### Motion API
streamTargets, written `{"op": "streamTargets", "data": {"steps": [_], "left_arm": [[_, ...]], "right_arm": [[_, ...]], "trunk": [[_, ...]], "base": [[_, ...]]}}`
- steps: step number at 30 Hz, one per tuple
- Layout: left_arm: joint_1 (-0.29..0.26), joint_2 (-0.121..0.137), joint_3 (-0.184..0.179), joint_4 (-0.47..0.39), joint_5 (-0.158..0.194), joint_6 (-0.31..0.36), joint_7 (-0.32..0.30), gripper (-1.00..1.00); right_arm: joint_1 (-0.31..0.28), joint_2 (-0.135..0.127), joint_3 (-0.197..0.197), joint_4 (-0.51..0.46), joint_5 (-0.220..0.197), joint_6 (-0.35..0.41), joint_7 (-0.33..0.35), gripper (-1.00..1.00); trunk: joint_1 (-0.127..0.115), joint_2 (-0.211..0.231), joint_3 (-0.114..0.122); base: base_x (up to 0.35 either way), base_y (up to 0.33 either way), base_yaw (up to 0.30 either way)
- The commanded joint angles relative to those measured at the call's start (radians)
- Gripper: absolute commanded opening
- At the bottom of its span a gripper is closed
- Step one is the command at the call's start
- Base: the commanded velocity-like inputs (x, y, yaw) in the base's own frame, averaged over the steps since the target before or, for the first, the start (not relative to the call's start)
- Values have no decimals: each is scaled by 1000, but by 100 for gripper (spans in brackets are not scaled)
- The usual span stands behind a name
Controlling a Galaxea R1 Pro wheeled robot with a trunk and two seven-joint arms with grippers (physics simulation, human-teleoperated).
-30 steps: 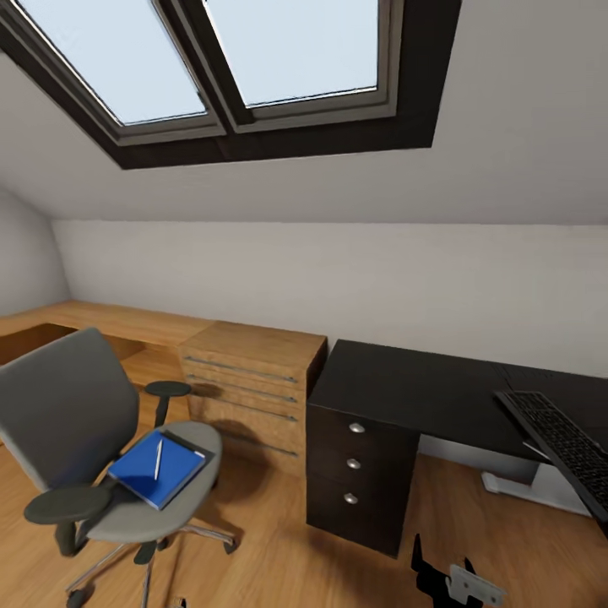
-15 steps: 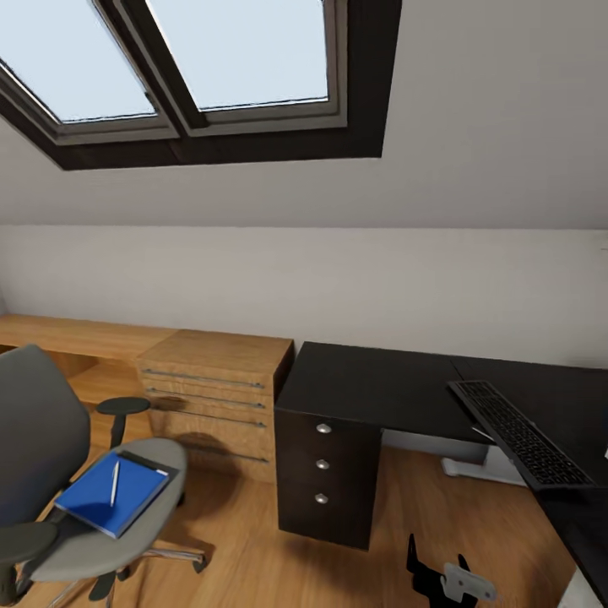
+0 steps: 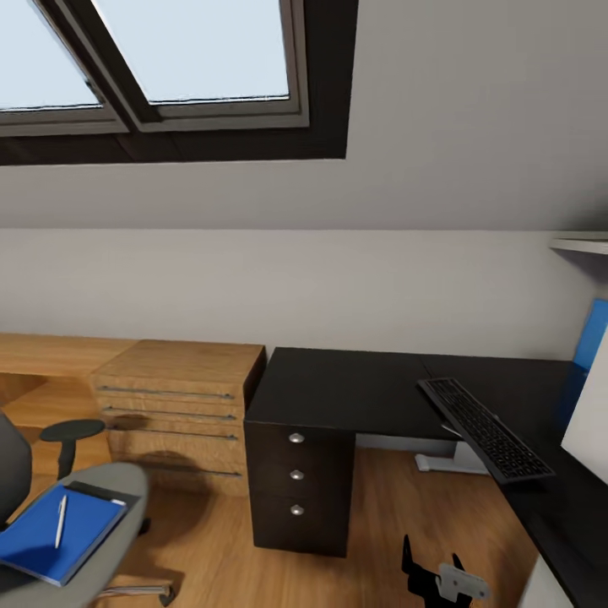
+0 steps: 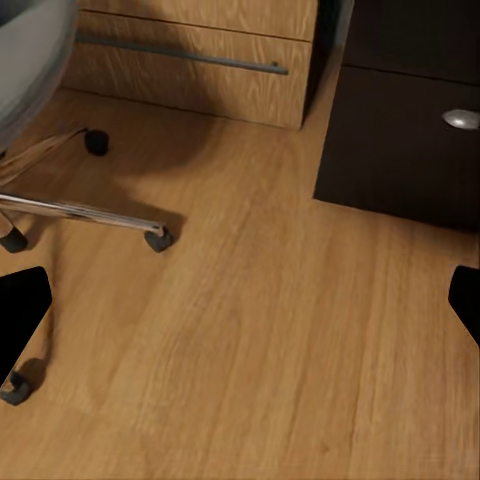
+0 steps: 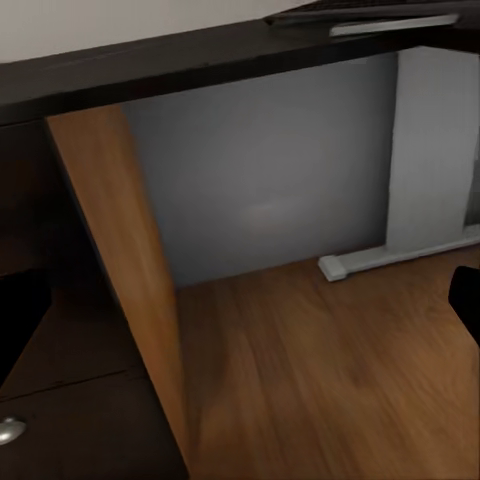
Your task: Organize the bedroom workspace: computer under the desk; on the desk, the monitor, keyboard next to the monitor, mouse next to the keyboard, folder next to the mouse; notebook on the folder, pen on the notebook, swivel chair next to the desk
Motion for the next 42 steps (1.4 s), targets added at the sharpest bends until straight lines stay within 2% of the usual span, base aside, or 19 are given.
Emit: {"op": "streamTargets", "data": {"steps": [1, 9, 15, 22, 30, 34, 35, 36, 38, 41, 42], "left_arm": [[0, -1, 2, -1, -11, -1, 4, 100], [0, 1, 2, 0, -11, 0, 5, 100], [0, 1, 2, 6, -11, -3, 5, 100], [0, 1, 2, 12, -12, -6, 5, 100], [0, 1, 2, 12, -12, -8, 7, 100], [1, -21, 2, -52, -9, 3, 9, 100], [-5, -43, 0, -273, -8, 197, 6, 100], [-16, -43, -3, -330, -7, 279, 6, 100], [-32, -43, -14, -388, -6, 361, 6, 100], [-62, -43, -54, -465, 0, 473, 7, 100], [-88, -43, -85, -509, 13, 534, 9, 100]], "right_arm": [[-1, 3, -2, 2, 4, -3, -4, 100], [-1, 24, -3, 3, 3, -1, -3, 100], [-1, 29, -3, 3, 3, 42, -5, 100], [-1, 31, -2, 3, 1, 81, -3, 100], [-1, 33, -2, 2, 2, 86, -3, 100], [-2, 30, 0, -27, 3, 88, -4, 100], [-5, 33, -1, -292, 0, 150, -9, 100], [-6, 33, -1, -374, 0, 217, -10, 100], [-6, 32, -2, -470, 1, 309, -11, 100], [-6, 31, -3, -638, 2, 484, -12, 100], [-6, 29, -5, -759, 2, 620, -14, 100]], "trunk": [[1, -1, -1], [1, -1, 0], [1, -1, 0], [1, -1, 0], [1, -1, 0], [1, -1, 0], [1, -1, 0], [1, -1, 0], [1, -1, 0], [1, -1, 0], [1, -1, 0]], "base": [[298, 0, -57], [309, 0, -24], [230, 0, -4], [60, 0, -1], [23, 0, 0], [2, 0, 0], [0, 0, 0], [0, 0, 0], [0, 0, 0], [0, 0, 0], [0, 0, 0]]}}
